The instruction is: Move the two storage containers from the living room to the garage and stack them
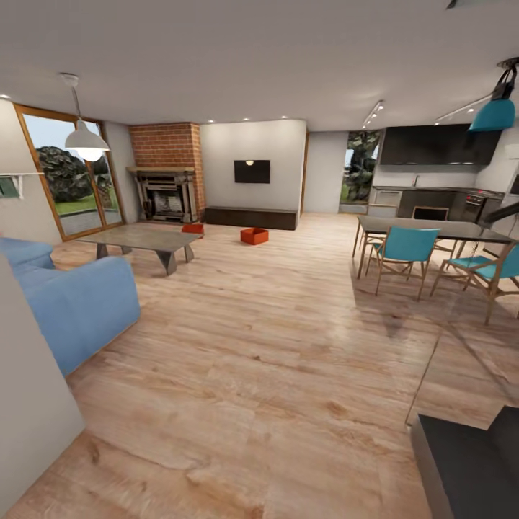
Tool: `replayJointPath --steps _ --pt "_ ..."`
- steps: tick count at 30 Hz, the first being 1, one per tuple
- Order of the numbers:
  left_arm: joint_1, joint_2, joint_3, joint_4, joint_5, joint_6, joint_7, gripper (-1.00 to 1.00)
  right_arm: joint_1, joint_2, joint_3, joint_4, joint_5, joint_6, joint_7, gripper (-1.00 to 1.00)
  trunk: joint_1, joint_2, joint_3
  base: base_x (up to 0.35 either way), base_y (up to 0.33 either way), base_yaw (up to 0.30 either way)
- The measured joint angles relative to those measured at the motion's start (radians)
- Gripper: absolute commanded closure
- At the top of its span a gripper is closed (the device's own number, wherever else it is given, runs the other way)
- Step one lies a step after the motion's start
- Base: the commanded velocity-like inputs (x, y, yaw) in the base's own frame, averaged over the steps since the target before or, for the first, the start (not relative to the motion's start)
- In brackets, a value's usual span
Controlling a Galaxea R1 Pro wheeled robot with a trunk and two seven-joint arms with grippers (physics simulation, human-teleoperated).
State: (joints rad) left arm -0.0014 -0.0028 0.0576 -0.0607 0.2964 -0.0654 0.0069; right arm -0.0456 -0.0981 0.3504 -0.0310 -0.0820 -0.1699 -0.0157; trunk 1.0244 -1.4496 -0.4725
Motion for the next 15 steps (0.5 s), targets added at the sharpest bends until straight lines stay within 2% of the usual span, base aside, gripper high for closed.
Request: replayJointPath --steps 15 --pt "0.000 0.000 0.000 0.000 0.000 0.001 0.000 -1.00 0.000 0.000 0.000 0.000 0.003 -0.003 -0.001 -1.00 0.000 0.000 0.000 0.326 0.000 0.000"
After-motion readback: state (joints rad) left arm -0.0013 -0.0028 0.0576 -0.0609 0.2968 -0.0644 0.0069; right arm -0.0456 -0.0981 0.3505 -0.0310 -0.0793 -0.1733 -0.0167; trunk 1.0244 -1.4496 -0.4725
